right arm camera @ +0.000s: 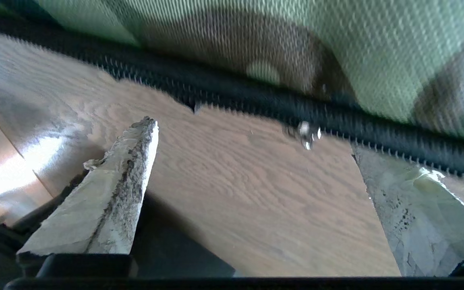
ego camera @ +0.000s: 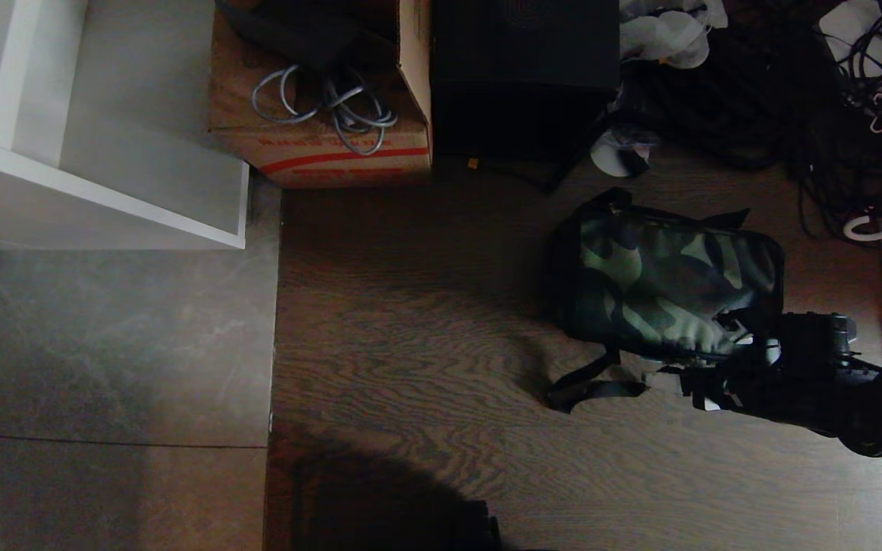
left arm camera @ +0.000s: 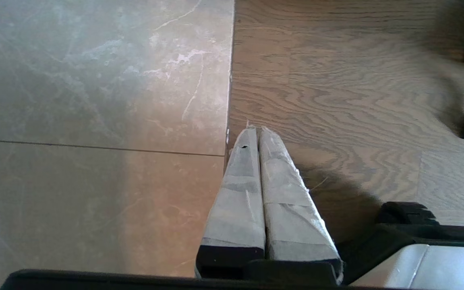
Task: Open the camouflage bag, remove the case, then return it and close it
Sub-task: Open the top of the storage box
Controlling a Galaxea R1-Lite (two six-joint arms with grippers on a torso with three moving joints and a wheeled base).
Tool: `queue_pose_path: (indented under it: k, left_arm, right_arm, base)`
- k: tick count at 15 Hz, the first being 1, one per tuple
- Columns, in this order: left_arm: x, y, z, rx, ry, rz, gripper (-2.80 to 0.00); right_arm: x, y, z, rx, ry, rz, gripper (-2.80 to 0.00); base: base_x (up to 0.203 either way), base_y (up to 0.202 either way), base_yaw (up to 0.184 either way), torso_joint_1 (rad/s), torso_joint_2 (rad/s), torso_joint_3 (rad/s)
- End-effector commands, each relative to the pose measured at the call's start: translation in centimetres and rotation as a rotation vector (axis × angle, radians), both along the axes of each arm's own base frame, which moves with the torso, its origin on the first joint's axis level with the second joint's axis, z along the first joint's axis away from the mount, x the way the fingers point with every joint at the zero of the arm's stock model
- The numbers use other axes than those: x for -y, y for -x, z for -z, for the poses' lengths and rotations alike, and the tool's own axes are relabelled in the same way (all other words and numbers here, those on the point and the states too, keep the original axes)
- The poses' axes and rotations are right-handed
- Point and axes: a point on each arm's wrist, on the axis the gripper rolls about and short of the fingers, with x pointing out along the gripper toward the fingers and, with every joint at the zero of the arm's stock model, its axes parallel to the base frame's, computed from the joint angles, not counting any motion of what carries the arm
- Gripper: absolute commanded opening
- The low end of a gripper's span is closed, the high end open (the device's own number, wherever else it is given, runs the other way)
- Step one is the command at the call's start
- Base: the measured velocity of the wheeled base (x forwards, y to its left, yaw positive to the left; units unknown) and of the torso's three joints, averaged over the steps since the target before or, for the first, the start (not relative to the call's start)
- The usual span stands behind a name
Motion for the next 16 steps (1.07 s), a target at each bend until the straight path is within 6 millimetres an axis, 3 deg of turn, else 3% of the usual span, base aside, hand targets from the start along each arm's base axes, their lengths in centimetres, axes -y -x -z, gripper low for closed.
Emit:
queue_pose_path:
  k: [1, 6, 12, 13, 16]
  left_arm:
    - [0.0, 0.0, 0.0, -0.001, 0.001, 0.000, -2.80]
    - [0.0, 0.0, 0.0, -0.001, 0.001, 0.000, -2.80]
    - [0.0, 0.0, 0.0, -0.001, 0.001, 0.000, -2.80]
    - [0.0, 0.0, 0.0, -0.001, 0.001, 0.000, -2.80]
    - [0.0, 0.0, 0.0, -0.001, 0.001, 0.000, -2.80]
  right_arm:
    - [-0.1, -0.2, 0.4, 0.017, 0.001, -0.005, 0.00]
    - [0.1, -1.4, 1.0, 0.148, 0.024, 0.001, 0.00]
    - [0.5, -1.2, 1.2, 0.161, 0.022, 0.012, 0.00]
    - [0.5, -1.3, 1.3, 0.170, 0.029, 0.007, -2.80]
    - [0.5, -1.4, 1.4, 0.180, 0.034, 0.005, -2.80]
  base:
    - [0.000, 0.000, 0.000, 0.000, 0.00, 0.000]
    - [0.000, 0.000, 0.000, 0.000, 0.00, 0.000]
    - [0.000, 0.000, 0.000, 0.000, 0.00, 0.000]
    - [0.000, 0.000, 0.000, 0.000, 0.00, 0.000]
    - [0.000, 0.000, 0.000, 0.000, 0.00, 0.000]
